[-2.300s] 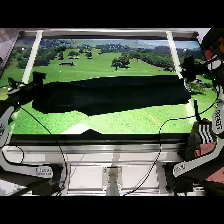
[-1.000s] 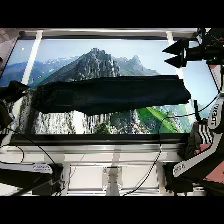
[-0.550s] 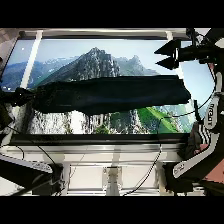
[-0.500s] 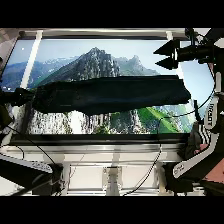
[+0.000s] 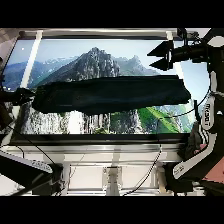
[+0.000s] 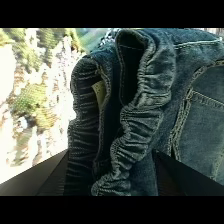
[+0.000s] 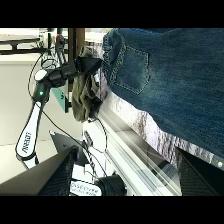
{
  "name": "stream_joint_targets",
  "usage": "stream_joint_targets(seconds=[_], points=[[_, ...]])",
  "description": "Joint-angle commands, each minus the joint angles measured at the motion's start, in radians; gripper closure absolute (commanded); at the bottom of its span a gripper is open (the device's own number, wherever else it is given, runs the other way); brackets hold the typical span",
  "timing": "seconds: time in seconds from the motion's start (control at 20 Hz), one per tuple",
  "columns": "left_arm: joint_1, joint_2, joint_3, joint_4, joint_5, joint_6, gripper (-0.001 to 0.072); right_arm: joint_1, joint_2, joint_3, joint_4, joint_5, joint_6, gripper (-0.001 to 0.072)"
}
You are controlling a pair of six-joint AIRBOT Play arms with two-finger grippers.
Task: Fold the clothes and pants, and hang the long-sleeved shirts on hangers.
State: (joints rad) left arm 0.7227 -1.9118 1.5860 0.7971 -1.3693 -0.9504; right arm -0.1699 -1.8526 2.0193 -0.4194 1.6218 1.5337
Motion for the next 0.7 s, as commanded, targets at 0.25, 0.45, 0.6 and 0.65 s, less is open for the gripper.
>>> stream_joint_targets(seconds=[0.25,0.45,0.6,0.65], points=[[-0.013,-0.030,0.005,-0.137,0.037,-0.011,0.0059,0.004,-0.001,0.000,0.001,-0.035,0.000,0.0018],[-0.043,-0.058,0.005,-0.132,0.041,-0.011,0.0059,0.004,-0.001,0.000,0.001,-0.044,0.000,0.0019],[-0.039,-0.070,0.005,-0.132,0.041,-0.011,0.0059,0.004,-0.001,0.000,0.001,-0.043,0.000,0.0019],[-0.026,-0.068,0.006,-0.133,0.041,-0.011,0.0059,0.004,-0.001,0.000,0.000,-0.043,0.000,0.0019]])
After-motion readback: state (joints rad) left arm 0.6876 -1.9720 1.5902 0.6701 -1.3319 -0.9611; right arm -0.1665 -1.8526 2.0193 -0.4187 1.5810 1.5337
